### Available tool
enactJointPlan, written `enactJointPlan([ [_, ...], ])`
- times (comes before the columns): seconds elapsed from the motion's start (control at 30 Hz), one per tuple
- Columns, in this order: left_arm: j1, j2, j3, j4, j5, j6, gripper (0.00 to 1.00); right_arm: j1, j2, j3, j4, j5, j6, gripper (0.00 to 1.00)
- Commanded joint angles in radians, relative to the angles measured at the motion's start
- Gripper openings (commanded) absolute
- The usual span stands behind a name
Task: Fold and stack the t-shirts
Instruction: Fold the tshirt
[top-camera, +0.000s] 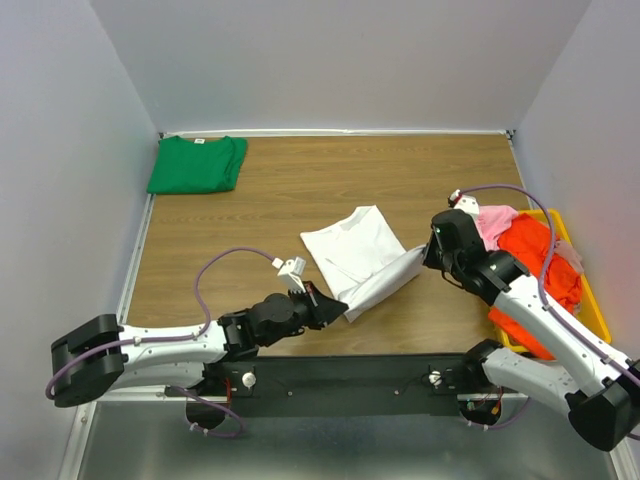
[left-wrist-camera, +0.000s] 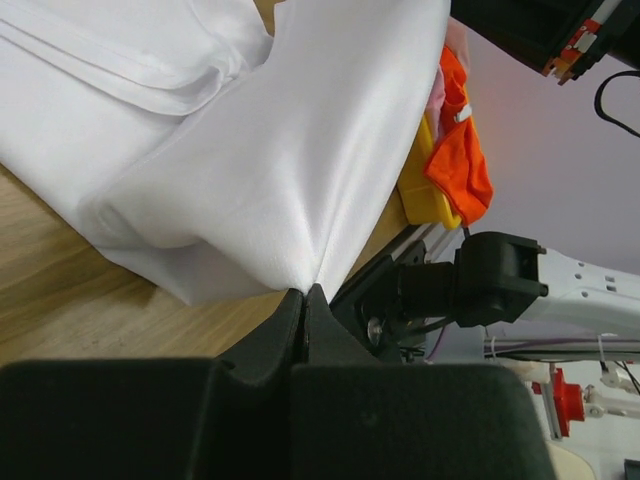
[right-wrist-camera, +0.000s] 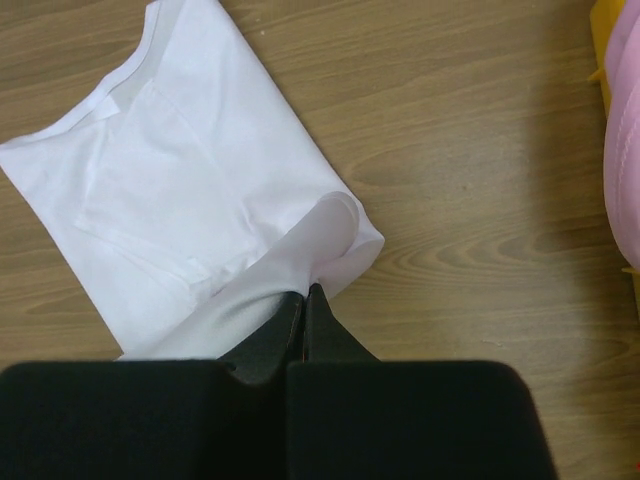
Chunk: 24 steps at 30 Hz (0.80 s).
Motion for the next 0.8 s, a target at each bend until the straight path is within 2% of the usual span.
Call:
enactJointPlan([
  [0.0, 0.036, 0.026, -0.009, 0.043, 0.022, 0.023, 0.00, -0.003, 0.030, 0.050, 0.051, 0.092, -0.026, 0.00],
  [0.33, 0.197, -0.012, -0.007, 0.041, 0.124, 0.097, 0.00, -0.003, 0.165, 0.139, 0.095, 0.131, -0.066, 0.00],
  [0.77, 0.439, 0.144, 0.039, 0.121, 0.326, 0.188, 0.00, -0.008, 0.446, 0.293, 0.209, 0.187, -0.136, 0.00],
])
